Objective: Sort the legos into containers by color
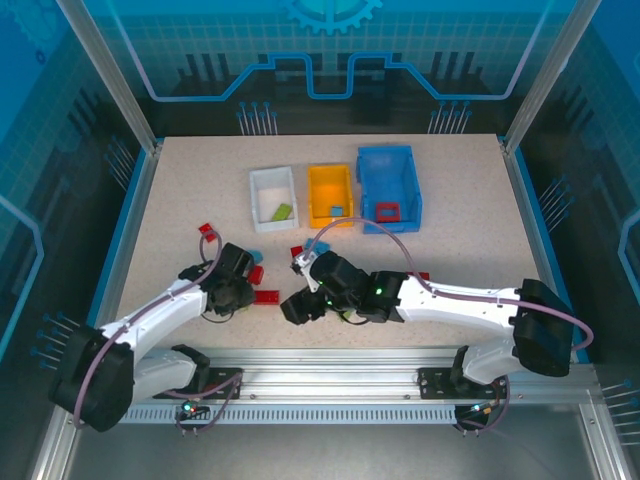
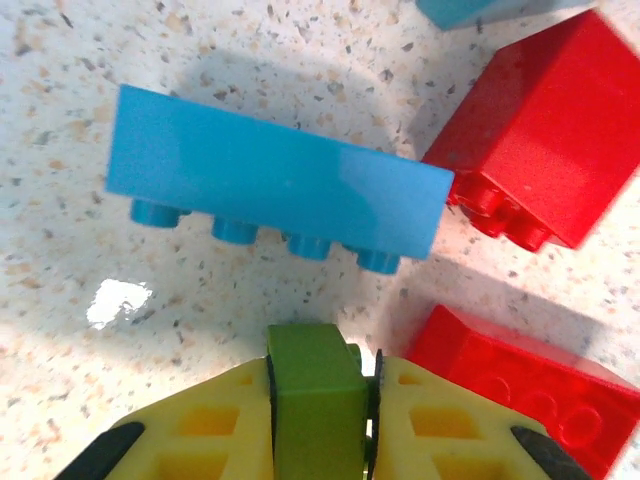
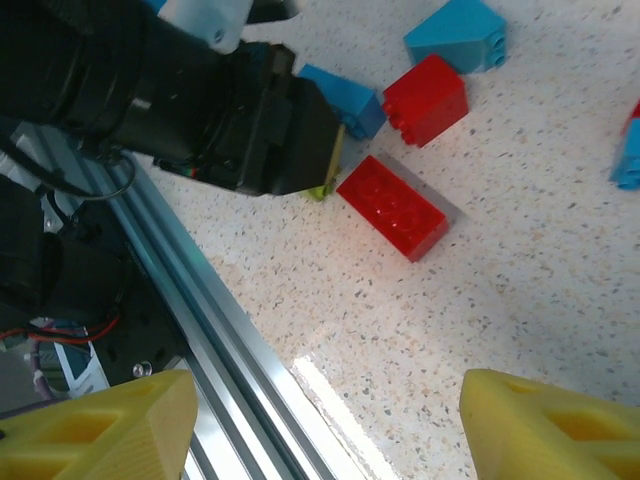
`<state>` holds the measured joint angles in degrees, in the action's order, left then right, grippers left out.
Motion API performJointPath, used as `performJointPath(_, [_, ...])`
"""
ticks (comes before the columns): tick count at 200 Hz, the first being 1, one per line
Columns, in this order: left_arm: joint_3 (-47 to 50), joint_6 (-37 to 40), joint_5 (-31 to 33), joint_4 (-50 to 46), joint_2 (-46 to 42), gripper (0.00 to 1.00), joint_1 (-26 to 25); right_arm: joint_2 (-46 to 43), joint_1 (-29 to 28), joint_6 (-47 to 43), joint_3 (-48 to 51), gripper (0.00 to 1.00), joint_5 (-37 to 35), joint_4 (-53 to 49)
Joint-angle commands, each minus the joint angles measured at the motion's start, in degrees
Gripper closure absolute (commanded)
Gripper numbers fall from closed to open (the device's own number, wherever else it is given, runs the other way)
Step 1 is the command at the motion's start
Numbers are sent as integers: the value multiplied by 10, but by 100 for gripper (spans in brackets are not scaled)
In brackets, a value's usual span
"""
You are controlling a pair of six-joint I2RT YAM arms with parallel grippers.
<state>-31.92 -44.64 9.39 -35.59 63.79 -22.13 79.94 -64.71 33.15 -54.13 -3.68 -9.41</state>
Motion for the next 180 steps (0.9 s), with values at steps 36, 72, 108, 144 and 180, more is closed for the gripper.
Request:
performJointPath(36, [-221,62,-4,-70,28,90,0,-107,50,30,13,27,-157,29])
performJointPath(72, [-396,125,15,-62,200,90,11,-83,92,30,-32,28,-146,21])
performJointPath(108, [-553,173,41,-75,380,90,43,-57,118,33,-51,28,-128,15])
performJointPath(144, [-655,193,52,-96,504,90,53,-54,129,42,-37,28,-112,22])
performJointPath(180, [-693,199,63,-104,562,86,59,-49,135,45,-30,28,-101,23])
